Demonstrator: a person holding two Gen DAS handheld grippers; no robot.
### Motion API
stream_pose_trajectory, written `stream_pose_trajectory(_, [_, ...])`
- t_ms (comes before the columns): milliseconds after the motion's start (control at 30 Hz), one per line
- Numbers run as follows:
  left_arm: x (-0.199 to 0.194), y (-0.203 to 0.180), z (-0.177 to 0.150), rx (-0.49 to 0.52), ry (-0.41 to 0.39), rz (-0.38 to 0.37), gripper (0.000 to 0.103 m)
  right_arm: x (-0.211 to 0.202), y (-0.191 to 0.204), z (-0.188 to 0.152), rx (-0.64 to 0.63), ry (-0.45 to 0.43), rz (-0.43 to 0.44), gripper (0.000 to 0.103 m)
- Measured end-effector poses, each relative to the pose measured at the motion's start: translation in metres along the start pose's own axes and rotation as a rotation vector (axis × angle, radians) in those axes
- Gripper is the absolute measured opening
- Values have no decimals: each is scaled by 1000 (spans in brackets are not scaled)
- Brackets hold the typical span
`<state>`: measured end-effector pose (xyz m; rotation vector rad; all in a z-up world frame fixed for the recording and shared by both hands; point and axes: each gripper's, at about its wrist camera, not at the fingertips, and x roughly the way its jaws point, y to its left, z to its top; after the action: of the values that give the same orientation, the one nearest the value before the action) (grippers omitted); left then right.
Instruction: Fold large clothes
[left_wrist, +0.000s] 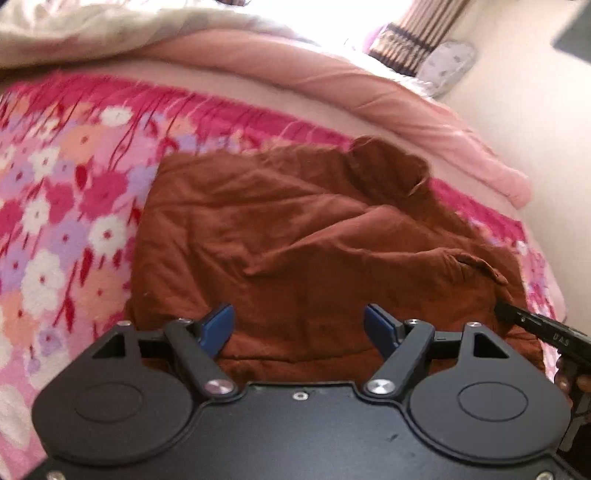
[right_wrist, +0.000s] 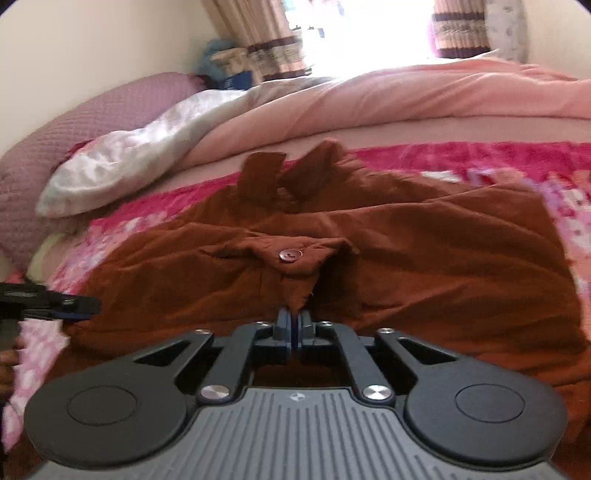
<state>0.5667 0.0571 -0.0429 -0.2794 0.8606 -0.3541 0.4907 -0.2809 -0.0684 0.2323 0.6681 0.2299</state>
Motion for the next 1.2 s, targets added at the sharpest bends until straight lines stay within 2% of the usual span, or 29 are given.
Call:
stream_pose_trajectory(67, [-1,-9,1,44,-22,20,78,-17,-2,3,-10,-43,-9,2])
stream_pose_trajectory(133, [12,-8,2,46,18,29,78,-26,-5,6,-24,-60,-37,3])
stream_pose_trajectory(200, [28,-1,-1,0,62,29,78,-21,-10,2,-31,-20,-59,3])
stream_pose_trajectory(267, [37,-1,-4,22,78,51,78,-12,-15,-5,-32,0,-71,3])
stream_pose_trajectory(333, [38,-1,-2,25,86,60,78,-3,-19,-8,-5,58,-82,23])
stream_pose_trajectory(400, [26,-4,3,31,55,52,78,-15,-14,-4,-19,31,-101,29])
stream_pose_trajectory(467, [17,-7,10,46,0,65,78,-37,-8,4,-38,-48,-102,25])
stream_pose_trajectory(533, [21,-7,18,49,-20,113,78,-50,-3,11,-49,-108,-85,9])
stream_pose_trajectory(633, [46,5,24,-1,25,160,78,-32,10,16,-101,-74,-91,0])
stream_pose_trajectory(700, [61,10,19,-8,48,159,78,-9,12,12,-105,-5,-103,0])
stream_pose_trajectory(767, [66,0,13,71,30,197,78,16,9,5,-89,77,-140,0])
stream_pose_trajectory(833, [71,-5,9,95,18,226,78,37,2,-6,-60,136,-166,0])
stream_pose_trajectory(900, [76,-8,6,116,6,235,81,41,-1,-10,-46,91,-166,0])
stream_pose_trajectory(967, [74,-8,8,109,17,238,81,39,1,-7,-27,108,-178,0])
stream_pose_trajectory(1033, [57,-9,9,76,29,210,81,34,3,-2,-40,113,-191,0])
stream_pose_trajectory(1133, [18,-11,-5,87,4,127,83,-5,4,1,-40,49,-179,0])
stream_pose_trajectory(1200, [1,-14,-21,126,-1,132,83,-32,-4,-3,-17,41,-190,0])
